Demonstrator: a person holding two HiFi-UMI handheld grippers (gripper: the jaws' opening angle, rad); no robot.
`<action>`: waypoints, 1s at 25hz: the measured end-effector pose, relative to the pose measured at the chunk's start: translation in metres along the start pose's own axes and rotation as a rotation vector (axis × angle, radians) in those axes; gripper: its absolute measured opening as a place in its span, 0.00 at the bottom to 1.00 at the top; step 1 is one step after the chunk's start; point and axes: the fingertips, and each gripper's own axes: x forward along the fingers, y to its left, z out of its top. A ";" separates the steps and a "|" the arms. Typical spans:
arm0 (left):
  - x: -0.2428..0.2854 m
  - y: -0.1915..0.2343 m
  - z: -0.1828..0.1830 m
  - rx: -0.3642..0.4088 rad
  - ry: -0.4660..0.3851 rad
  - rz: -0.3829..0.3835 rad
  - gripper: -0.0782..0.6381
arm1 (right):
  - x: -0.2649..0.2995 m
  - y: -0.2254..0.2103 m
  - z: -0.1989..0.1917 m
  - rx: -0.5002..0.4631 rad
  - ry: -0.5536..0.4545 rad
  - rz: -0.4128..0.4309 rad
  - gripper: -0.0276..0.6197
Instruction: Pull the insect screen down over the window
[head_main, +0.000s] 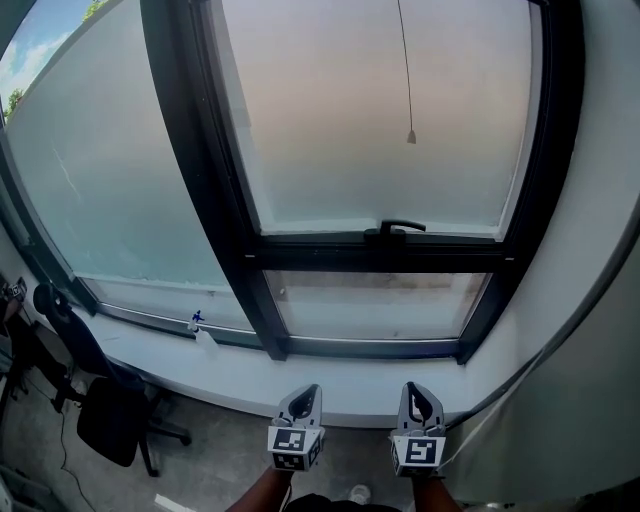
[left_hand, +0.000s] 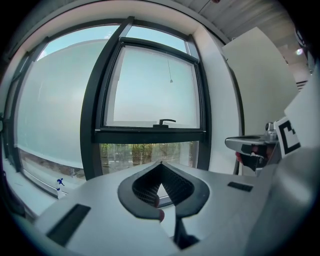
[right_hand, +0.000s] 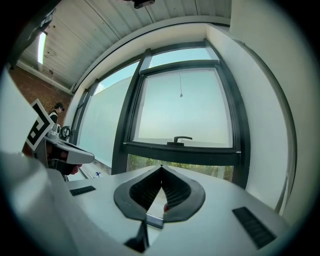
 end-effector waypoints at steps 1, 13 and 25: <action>0.004 0.000 0.001 0.002 0.000 0.000 0.11 | 0.004 -0.001 0.001 -0.004 -0.001 0.006 0.05; 0.065 0.007 0.005 0.003 -0.006 -0.018 0.11 | 0.053 -0.021 -0.009 -0.027 -0.004 -0.006 0.05; 0.137 0.035 0.032 -0.003 -0.037 -0.077 0.11 | 0.121 -0.032 0.004 -0.041 0.014 -0.047 0.05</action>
